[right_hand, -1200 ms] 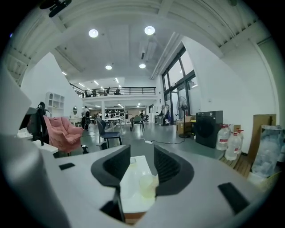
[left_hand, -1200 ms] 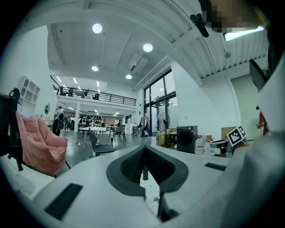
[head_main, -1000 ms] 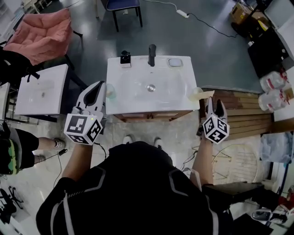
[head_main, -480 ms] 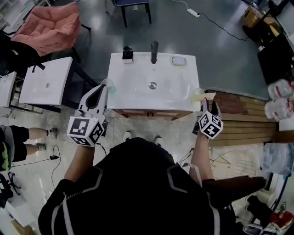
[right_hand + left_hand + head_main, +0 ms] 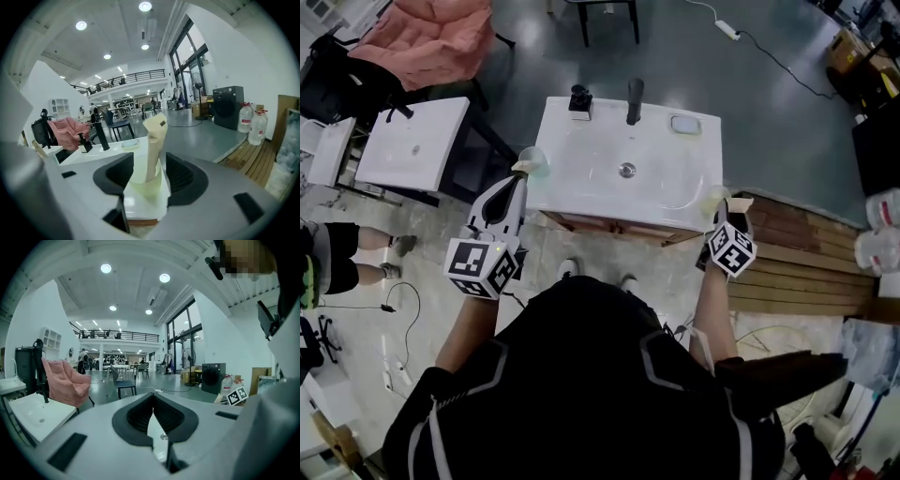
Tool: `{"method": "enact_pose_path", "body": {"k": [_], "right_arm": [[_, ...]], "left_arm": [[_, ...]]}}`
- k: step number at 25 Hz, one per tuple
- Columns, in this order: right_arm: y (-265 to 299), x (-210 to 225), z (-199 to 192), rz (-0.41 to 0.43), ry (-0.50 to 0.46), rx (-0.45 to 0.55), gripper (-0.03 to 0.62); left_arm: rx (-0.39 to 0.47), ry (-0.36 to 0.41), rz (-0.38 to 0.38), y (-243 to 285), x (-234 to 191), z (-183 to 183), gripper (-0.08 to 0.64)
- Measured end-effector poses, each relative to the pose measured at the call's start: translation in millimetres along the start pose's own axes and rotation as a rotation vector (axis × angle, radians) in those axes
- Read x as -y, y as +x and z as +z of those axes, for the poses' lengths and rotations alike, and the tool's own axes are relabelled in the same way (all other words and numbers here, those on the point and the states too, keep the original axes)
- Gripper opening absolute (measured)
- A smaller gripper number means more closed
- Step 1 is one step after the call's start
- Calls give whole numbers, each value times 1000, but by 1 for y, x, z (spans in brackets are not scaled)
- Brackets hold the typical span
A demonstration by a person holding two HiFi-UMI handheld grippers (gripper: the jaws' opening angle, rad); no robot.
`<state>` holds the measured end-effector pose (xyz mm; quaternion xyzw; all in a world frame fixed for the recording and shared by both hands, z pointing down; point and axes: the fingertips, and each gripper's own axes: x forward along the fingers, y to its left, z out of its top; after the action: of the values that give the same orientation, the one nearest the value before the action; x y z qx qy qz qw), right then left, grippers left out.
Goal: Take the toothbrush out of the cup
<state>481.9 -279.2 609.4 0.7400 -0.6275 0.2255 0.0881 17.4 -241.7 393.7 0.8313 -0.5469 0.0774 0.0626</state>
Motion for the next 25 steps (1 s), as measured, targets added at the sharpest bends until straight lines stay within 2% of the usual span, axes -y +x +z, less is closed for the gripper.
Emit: {"method": "enact_pose_path", "body": {"k": [10, 16, 20, 25], "right_arm": [[20, 7, -2, 11, 4, -15, 150], [25, 5, -1, 14, -12, -14, 109], [25, 0, 4, 12, -21, 5, 52], [23, -4, 7, 25, -42, 8, 34]], "left_arm": [[-20, -1, 72, -16, 7, -6, 6], [-25, -2, 93, -20, 10, -8, 5], [-24, -3, 102, -21, 10, -7, 5], [-19, -3, 102, -21, 11, -4, 5]]}}
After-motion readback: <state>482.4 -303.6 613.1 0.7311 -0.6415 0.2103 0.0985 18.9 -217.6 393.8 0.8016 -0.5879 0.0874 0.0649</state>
